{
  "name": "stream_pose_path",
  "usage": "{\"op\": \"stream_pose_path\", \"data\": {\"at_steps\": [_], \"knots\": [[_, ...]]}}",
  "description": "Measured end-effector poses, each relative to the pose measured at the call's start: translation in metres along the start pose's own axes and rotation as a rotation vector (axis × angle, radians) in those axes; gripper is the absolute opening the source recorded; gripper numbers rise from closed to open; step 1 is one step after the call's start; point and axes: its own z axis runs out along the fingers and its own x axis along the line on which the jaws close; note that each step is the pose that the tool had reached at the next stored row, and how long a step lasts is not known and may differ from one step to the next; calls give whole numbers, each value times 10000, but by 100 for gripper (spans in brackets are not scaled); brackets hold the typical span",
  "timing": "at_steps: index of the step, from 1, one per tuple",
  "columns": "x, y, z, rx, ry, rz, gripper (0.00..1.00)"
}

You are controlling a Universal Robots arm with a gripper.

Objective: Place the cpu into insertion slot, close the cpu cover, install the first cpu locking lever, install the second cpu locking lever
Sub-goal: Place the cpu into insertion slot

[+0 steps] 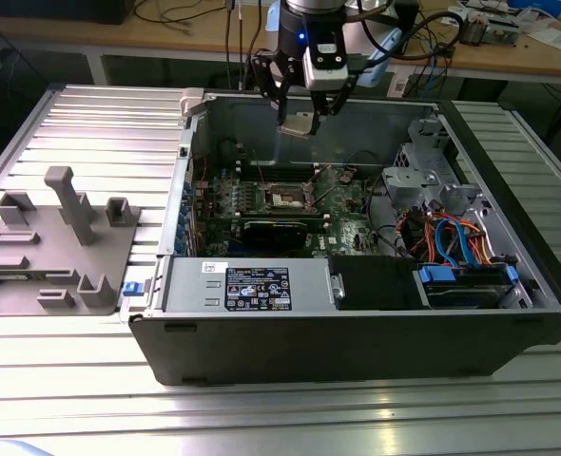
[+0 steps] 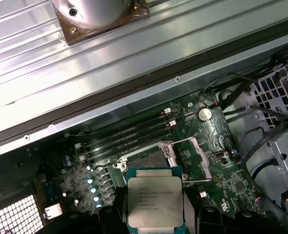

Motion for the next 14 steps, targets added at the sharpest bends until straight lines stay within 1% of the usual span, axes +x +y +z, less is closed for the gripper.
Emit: {"op": "stream_pose_path", "data": {"at_steps": [3,14], "knots": [[0,0,0,13,-19,156,54],[0,0,3,7,-60,610,54]]}}
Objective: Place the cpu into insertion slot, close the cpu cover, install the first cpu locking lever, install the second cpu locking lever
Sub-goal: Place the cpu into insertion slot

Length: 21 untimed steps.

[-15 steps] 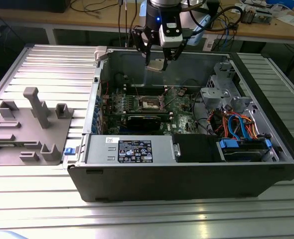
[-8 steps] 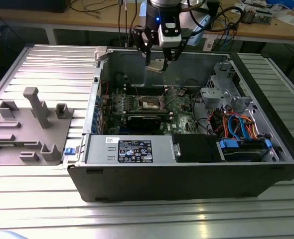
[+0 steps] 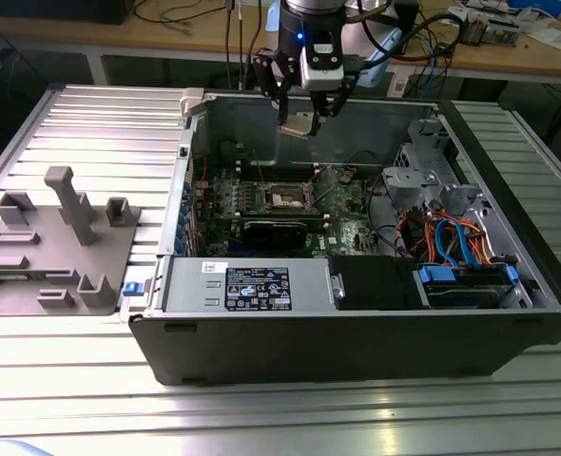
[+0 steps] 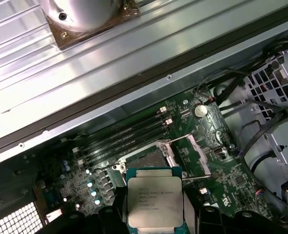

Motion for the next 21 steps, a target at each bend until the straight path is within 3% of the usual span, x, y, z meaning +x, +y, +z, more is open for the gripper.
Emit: {"op": "stream_pose_path", "data": {"at_steps": [21], "knots": [[0,0,4,-15,-78,903,54]]}}
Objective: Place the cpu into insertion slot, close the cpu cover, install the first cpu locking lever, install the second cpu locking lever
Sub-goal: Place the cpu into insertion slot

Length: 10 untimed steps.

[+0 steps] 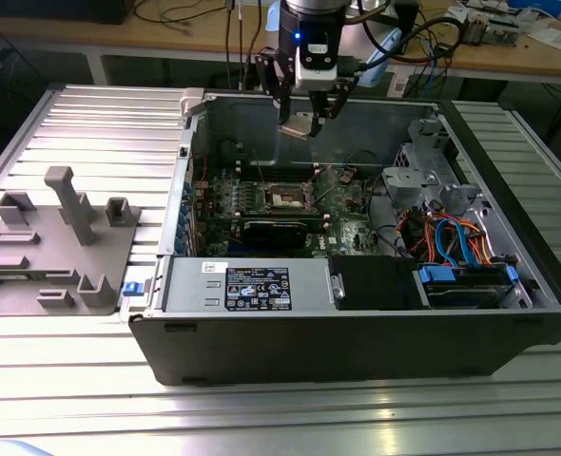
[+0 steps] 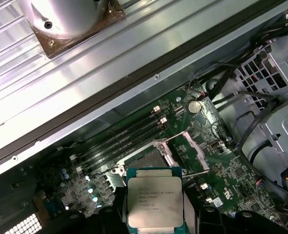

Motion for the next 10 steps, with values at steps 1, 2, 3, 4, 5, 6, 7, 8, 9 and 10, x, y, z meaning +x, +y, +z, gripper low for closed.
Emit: {"op": "stream_pose_path", "data": {"at_steps": [1,2,3,4,5,6,7,8,9,10], "knots": [[0,0,0,-1,-7,84,54],[0,0,0,-2,-14,157,54],[0,0,0,-3,-17,197,54],[0,0,1,-4,-21,243,54],[0,0,1,-5,-24,279,54],[0,0,1,-6,-27,317,54],[0,0,1,-6,-31,357,54],[0,0,1,-7,-33,391,54],[0,0,1,-7,-37,427,54],[0,0,1,-8,-40,466,54]]}}
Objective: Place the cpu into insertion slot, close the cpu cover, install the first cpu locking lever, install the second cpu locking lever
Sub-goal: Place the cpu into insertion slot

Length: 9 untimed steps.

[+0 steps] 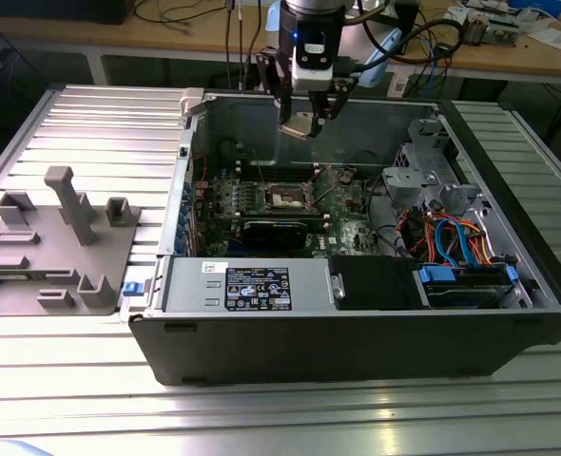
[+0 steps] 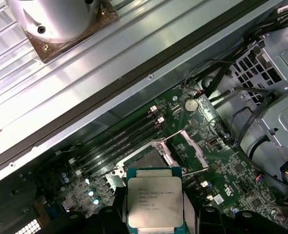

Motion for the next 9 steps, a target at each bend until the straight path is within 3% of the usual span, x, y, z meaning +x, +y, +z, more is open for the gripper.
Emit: {"op": "stream_pose_path", "data": {"at_steps": [9], "knots": [[0,0,1,-7,-36,423,54]]}}
